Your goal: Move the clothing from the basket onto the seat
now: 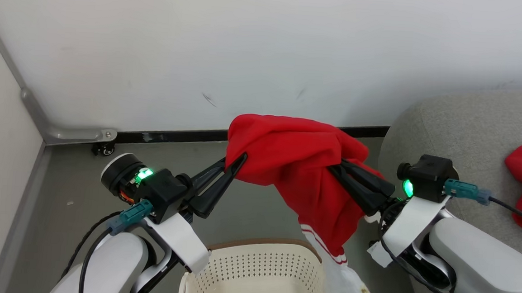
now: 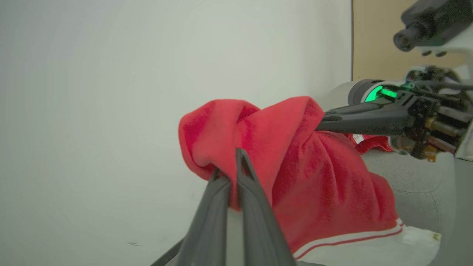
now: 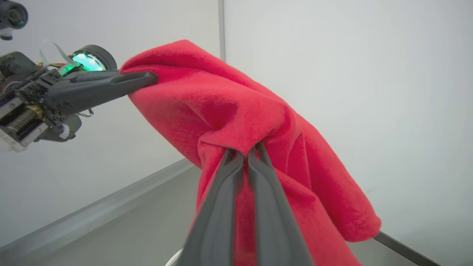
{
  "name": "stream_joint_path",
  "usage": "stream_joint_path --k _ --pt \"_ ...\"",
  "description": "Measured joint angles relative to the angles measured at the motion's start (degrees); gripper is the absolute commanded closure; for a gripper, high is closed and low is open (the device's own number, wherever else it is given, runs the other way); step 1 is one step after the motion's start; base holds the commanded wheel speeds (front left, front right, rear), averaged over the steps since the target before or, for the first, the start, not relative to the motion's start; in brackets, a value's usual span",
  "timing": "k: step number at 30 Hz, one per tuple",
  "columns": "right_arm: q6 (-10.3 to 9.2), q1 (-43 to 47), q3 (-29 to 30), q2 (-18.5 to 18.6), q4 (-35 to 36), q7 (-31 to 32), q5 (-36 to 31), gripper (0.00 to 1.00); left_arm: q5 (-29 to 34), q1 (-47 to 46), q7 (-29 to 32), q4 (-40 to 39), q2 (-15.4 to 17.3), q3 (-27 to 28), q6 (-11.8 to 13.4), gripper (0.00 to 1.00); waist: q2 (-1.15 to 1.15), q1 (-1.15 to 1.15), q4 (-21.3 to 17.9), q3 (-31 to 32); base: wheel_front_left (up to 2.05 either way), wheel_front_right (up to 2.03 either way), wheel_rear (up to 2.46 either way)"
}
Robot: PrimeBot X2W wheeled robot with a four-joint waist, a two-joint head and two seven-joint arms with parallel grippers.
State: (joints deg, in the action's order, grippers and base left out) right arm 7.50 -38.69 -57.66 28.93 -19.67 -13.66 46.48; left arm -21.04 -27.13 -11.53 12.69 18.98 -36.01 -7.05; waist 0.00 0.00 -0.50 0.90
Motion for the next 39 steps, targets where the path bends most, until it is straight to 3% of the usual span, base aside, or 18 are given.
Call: stream_joint_path --k 2,3,5,6,7,39 --pt "0.0 0.0 0.57 0.15 -0.02 -0.01 0.0 1.0 -0.16 0.3 0.0 0.13 -0.14 -0.01 0.0 1.0 0.0 0.0 -0.26 -0.02 0.0 0.0 0.0" --pt "0.0 0.01 1.1 0.24 -0.03 -0.02 0.0 1.0 -0.46 0.53 0.0 0.2 -0.29 -0.01 0.0 0.75 0.0 0.0 -0.51 -0.05 0.0 0.0 0.0" --pt "0.0 0.03 1.96 0.3 -0.02 -0.02 0.0 1.0 -0.6 0.92 -0.01 0.2 -0.67 0.0 0.0 0.49 0.0 0.0 -0.97 -0.1 0.0 0.0 0.0" --pt "0.0 0.1 2.37 0.33 -0.01 -0.03 0.0 1.0 -0.66 1.08 -0.01 0.2 -0.85 -0.01 0.0 0.19 0.0 0.0 -1.18 -0.12 0.0 0.0 0.0" --pt "0.0 0.25 2.82 0.36 0.01 -0.03 0.0 1.0 -0.87 1.2 -0.02 0.19 -0.99 -0.03 0.0 0.0 0.0 0.0 -1.39 -0.15 0.0 0.0 0.0" --pt "0.0 9.12 16.79 6.03 -3.38 -0.54 -0.62 1.0 -2.54 2.14 -1.18 -5.44 -0.41 -5.25 -0.07 0.0 0.0 0.0 -7.5 -0.5 0.0 0.0 0.0"
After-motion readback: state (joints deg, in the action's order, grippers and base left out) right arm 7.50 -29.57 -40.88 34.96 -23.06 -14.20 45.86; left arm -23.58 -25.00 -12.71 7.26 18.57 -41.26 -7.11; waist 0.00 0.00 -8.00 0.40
